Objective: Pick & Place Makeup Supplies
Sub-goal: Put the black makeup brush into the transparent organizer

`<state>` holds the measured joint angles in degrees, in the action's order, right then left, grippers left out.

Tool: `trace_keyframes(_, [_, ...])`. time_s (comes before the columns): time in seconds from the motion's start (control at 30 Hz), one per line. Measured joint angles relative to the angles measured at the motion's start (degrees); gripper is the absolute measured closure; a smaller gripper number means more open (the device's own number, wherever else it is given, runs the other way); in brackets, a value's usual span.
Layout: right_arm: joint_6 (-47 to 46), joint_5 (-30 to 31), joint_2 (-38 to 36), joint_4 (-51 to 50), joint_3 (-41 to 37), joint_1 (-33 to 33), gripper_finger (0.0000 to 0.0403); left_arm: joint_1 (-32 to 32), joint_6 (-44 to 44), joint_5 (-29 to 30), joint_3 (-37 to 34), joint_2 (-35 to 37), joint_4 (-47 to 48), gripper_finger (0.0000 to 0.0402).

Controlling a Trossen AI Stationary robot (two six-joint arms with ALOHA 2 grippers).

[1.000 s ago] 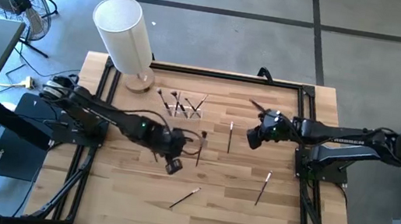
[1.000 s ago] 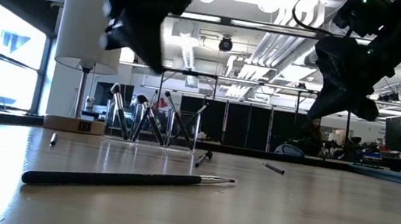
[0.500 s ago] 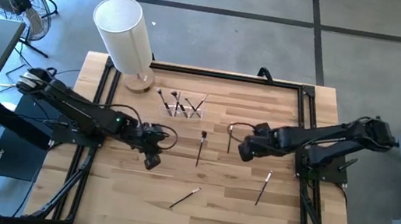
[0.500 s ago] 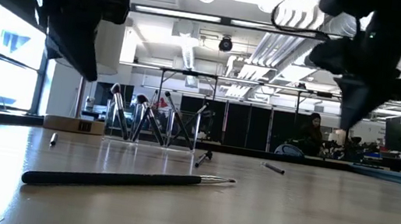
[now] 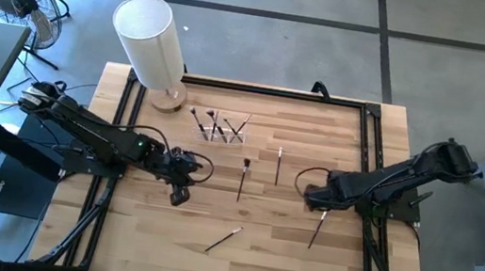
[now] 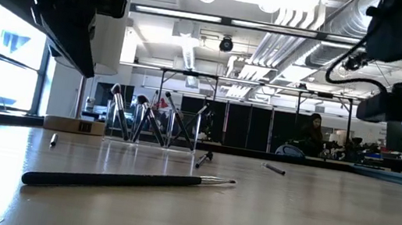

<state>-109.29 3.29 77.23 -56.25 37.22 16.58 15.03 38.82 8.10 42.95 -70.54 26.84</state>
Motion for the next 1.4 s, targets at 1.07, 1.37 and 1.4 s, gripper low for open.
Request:
trace_keyframes(1.07, [-3.1,-4.1,0.1,13.9,-5.2,-0.1,0.0397,0.0,-2.9,0.1,0.0,0.0,-0.3,0.0401])
trace_keyframes(1.37, [0.2,0.2,0.1,12.3,0.4,0.4,0.0402,0.0,-5.7,-1.3,0.0,0.0,0.4,0.0401])
trace_keyframes(1.4, [0.3,0.7,0.1,11.7,1.4,0.6,0.0402,0.0,-6.0,-1.5,0.0,0.0,0.4,0.0401])
